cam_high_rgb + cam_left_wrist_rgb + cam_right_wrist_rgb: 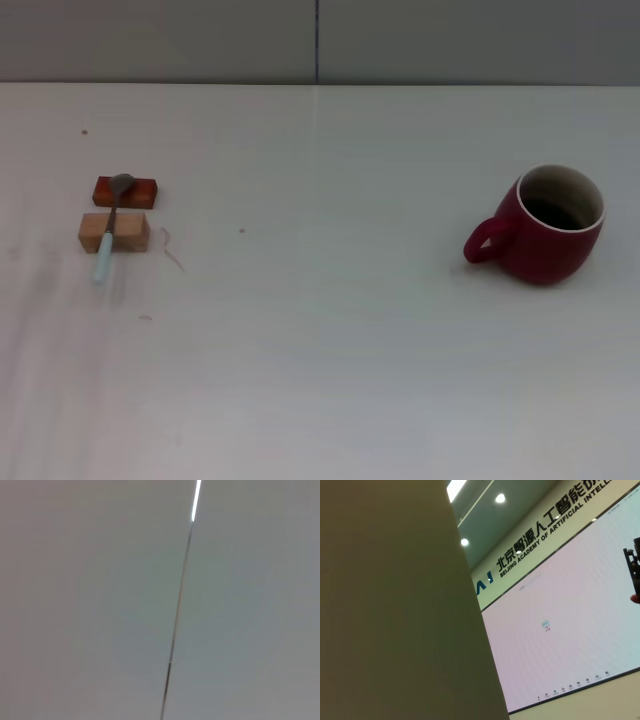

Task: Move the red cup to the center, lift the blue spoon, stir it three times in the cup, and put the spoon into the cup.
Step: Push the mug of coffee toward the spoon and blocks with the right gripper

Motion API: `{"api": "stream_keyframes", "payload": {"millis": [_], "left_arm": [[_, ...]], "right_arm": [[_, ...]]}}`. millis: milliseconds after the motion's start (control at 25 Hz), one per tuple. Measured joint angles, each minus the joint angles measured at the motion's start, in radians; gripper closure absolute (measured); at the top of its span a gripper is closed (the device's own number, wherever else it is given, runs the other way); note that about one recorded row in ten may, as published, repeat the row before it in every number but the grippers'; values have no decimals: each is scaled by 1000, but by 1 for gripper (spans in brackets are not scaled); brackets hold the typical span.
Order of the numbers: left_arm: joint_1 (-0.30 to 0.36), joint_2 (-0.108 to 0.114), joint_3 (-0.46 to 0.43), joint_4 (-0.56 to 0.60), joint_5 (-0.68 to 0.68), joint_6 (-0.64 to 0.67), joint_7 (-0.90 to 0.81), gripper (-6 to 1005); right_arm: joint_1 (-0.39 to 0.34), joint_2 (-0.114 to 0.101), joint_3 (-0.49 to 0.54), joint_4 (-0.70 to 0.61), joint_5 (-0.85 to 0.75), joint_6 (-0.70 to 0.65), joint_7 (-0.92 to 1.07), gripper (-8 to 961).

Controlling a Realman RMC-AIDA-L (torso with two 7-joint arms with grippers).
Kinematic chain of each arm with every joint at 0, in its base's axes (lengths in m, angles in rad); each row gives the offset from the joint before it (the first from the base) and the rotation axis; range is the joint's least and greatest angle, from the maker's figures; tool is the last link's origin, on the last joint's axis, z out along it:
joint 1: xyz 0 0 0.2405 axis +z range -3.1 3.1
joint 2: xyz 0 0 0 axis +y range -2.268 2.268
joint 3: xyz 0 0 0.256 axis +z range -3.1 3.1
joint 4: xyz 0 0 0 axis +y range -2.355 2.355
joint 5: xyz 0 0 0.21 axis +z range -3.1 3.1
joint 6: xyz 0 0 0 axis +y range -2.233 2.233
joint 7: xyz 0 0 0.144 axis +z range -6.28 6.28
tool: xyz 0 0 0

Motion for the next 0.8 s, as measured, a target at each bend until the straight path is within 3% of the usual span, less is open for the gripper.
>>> {"api": "stream_keyframes", "payload": {"millis": [160,400,520,560,800], "left_arm": [[20,0,29,-167,0,179,116,185],[25,-1,28,-204,1,197,170,185],[21,6,-6,-151,0,138,126,185],[21,8,-21,-84,-2,81,64,185],[9,9,-26,83,-7,-70,-46,185]], "right_arm": [[29,-21,-2,-17,-2,24,0,275],[33,-31,-3,-17,-3,30,-1,275],[17,-22,0,-21,-2,31,-2,275],[3,-12,0,-26,-1,31,-3,276],[-44,11,-3,-24,1,25,-3,276]]}}
